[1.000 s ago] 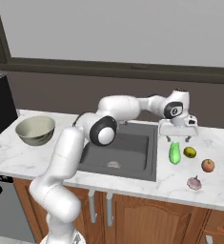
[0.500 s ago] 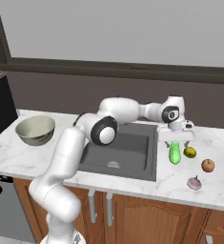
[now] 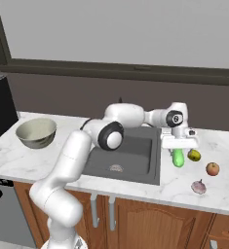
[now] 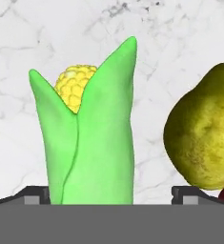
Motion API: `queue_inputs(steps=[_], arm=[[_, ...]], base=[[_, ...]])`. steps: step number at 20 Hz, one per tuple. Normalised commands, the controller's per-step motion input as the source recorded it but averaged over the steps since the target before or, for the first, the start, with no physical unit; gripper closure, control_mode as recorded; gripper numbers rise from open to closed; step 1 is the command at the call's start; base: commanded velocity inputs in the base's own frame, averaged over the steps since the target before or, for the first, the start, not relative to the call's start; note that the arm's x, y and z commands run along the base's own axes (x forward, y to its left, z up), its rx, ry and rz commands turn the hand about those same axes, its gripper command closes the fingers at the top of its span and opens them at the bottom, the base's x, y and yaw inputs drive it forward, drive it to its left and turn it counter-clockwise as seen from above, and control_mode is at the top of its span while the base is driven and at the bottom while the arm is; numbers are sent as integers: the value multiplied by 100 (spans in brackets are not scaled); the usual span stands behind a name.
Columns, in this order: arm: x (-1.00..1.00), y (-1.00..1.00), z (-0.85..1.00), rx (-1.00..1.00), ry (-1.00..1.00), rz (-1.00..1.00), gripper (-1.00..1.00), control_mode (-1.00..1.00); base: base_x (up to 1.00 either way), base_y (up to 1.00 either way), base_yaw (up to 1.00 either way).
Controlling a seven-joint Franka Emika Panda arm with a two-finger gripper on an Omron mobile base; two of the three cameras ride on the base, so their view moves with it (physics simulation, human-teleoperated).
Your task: There is a mixed pile of frozen fruits and vegetables on the counter. Locate all the frozen vegetables and place the items in a bowl on the counter. Take all the frozen fruits and defrost them in a running sink.
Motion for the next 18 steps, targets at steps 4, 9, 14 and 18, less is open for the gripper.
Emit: queue_inputs(steps=[4, 9, 14, 18], arm=[[-7, 0, -26, 6, 11, -11, -100, -100], [-13, 0, -32, 5, 10, -10, -100, -100], [-13, 0, -38, 6, 10, -11, 100, -100], [0, 8, -7, 0, 0, -10, 100, -100]], base=[[0, 0, 0], [0, 0, 0], [0, 0, 0], [0, 0, 0]])
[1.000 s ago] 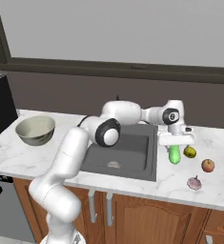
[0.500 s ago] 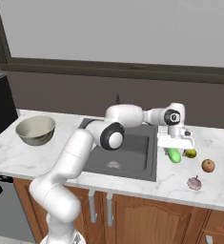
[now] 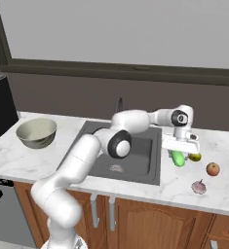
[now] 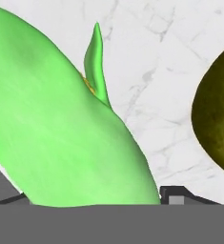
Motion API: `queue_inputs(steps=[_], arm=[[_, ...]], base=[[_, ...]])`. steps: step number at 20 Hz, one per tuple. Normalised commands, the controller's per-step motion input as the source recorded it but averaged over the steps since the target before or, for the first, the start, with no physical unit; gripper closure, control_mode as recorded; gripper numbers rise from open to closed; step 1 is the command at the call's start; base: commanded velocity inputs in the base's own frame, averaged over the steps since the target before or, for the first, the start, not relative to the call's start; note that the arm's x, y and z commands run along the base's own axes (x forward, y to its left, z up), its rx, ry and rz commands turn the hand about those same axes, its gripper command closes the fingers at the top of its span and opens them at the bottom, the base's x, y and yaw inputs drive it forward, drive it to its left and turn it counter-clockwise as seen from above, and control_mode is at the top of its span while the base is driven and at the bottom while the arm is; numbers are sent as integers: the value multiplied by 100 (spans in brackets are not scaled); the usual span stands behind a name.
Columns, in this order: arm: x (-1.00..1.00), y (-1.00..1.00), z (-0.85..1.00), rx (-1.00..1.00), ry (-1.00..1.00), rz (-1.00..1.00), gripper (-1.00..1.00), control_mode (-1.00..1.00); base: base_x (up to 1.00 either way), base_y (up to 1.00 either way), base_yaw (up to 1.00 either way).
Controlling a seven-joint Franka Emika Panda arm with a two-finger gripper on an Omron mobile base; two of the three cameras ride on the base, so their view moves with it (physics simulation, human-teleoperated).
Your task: There is a mixed pile of frozen fruits and vegetables on the counter. Locate all the frozen vegetables and place the items in a bowl on the counter. Take all the frozen fruits and defrost them in a running sink.
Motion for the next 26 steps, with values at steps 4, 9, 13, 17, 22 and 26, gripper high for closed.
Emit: queue_inputs(steps=[4, 9, 13, 17, 22, 26], arm=[[-23, 18, 23, -2, 5, -6, 100, -100], [-46, 47, 59, -11, 5, 0, 100, -100], [-69, 62, 53, -12, 6, 1, 100, -100], [-99, 64, 26, -4, 2, 2, 100, -100], [-100, 77, 5, -2, 3, 3, 100, -100], [-99, 88, 9, -4, 1, 5, 100, -100]], base=[[0, 0, 0], [0, 0, 0], [0, 0, 0], [0, 0, 0], [0, 0, 0], [0, 0, 0]])
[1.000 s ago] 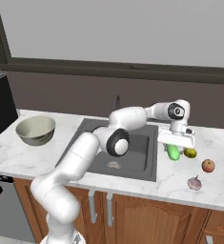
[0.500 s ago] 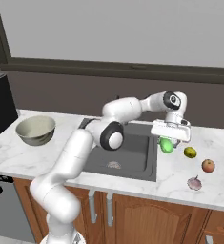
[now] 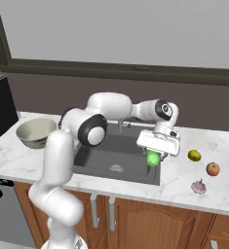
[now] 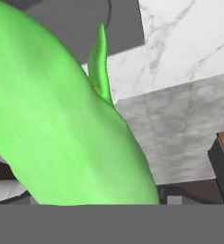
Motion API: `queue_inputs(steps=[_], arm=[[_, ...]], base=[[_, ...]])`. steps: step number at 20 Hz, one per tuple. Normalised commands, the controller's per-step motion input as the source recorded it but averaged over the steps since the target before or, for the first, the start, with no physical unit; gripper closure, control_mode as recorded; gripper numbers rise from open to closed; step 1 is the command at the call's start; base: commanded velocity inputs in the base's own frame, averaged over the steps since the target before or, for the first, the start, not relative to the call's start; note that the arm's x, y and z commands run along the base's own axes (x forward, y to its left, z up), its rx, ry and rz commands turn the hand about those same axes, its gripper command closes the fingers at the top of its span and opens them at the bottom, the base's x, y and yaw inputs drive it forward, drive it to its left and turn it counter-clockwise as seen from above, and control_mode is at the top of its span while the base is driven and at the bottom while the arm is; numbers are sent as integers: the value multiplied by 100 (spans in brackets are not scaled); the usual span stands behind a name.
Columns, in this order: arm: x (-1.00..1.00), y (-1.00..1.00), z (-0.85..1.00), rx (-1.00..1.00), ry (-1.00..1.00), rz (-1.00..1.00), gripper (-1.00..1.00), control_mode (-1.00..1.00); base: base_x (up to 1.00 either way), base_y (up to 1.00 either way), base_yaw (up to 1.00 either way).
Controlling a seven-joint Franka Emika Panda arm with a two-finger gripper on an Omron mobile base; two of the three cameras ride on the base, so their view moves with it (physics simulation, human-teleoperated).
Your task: There is a mixed pile of frozen fruits and vegetables on the counter. Locate all the frozen vegetables and place the items in a bowl on the counter. Take all the frozen fruits and defrost them in a running sink.
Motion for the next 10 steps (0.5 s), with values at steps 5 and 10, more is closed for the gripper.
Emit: queue_inputs(steps=[5, 10], arm=[[-87, 86, 42, -3, -4, 6, 100, -100], [-63, 69, 64, 0, -17, 1, 100, -100]], base=[[0, 0, 0], [0, 0, 0]])
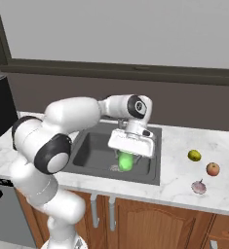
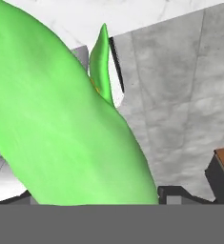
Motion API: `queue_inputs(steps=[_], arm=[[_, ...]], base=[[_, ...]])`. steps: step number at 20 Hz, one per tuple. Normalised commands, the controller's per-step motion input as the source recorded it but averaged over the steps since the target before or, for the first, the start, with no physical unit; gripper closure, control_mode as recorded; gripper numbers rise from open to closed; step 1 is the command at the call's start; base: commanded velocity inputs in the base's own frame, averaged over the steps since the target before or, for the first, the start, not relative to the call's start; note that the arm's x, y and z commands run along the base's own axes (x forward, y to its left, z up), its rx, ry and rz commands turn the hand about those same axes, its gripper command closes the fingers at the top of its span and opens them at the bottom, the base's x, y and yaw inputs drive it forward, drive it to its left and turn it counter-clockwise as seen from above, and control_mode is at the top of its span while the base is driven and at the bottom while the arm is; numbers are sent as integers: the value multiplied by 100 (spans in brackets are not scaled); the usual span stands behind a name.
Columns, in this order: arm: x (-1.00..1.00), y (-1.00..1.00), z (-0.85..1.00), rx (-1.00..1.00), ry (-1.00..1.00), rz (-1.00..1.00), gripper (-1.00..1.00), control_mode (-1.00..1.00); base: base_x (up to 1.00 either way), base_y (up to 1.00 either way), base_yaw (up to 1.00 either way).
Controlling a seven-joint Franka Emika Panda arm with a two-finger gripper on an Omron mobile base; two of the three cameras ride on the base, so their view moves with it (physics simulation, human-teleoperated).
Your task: There is a mixed pile of frozen fruits and vegetables on the counter. Locate all the frozen vegetables and place the items in a bowl on the counter. Take all the frozen fruits and defrost them in a running sink.
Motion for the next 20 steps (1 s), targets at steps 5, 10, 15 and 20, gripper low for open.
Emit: queue_inputs(steps=[5, 10, 15, 20], arm=[[-69, 57, 40, 2, -22, -2, 100, -100], [-40, 93, 43, -7, -26, 3, 100, -100], [-1, 100, 34, -21, -21, 1, 100, -100], [1, 94, 18, -16, -22, -1, 100, -100]], base=[[0, 0, 0], [0, 0, 0], [0, 0, 0], [0, 0, 0]])
